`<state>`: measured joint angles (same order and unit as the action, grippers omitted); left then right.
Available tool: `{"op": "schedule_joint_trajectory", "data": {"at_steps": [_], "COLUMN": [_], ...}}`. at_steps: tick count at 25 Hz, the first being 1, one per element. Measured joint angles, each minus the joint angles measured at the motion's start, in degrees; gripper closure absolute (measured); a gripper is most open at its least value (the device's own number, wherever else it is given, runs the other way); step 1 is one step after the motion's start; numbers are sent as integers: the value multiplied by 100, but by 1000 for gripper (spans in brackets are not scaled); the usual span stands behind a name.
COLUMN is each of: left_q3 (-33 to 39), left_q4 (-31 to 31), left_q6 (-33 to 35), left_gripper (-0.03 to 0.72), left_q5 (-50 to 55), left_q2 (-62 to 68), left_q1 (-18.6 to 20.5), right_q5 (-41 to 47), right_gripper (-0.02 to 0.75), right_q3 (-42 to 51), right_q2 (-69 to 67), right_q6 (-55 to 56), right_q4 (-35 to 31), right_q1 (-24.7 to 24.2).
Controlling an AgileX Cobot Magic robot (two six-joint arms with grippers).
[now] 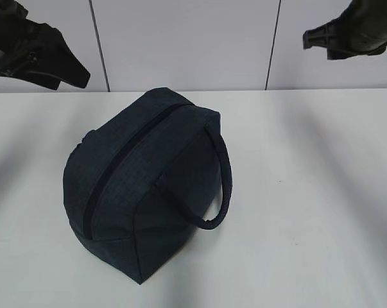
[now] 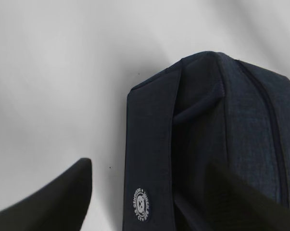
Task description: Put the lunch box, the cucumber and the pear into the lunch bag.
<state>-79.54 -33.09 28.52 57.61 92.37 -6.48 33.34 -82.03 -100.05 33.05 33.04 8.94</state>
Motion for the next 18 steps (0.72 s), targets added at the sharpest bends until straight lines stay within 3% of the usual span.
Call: {"op": "schedule_joint_trajectory", "data": {"at_steps": [6, 13, 18], "left_q3": [0, 0, 6], "left_q4": [139, 1514, 2052], "left_q6": [-89, -1103, -1533], "left_gripper": [252, 252, 257], "left_q5": [12, 91, 168], "left_q2": [0, 0, -85], "left_q1": [0, 0, 0], "right_q5": [507, 872, 1422], "right_gripper": [505, 514, 514], "right_q3": [0, 4, 4], "right_q2": [79, 819, 1428], "right_q6": [-826, -1904, -2541], "right_q4": [-443, -1380, -2024], "right_q1": [609, 869, 874]}}
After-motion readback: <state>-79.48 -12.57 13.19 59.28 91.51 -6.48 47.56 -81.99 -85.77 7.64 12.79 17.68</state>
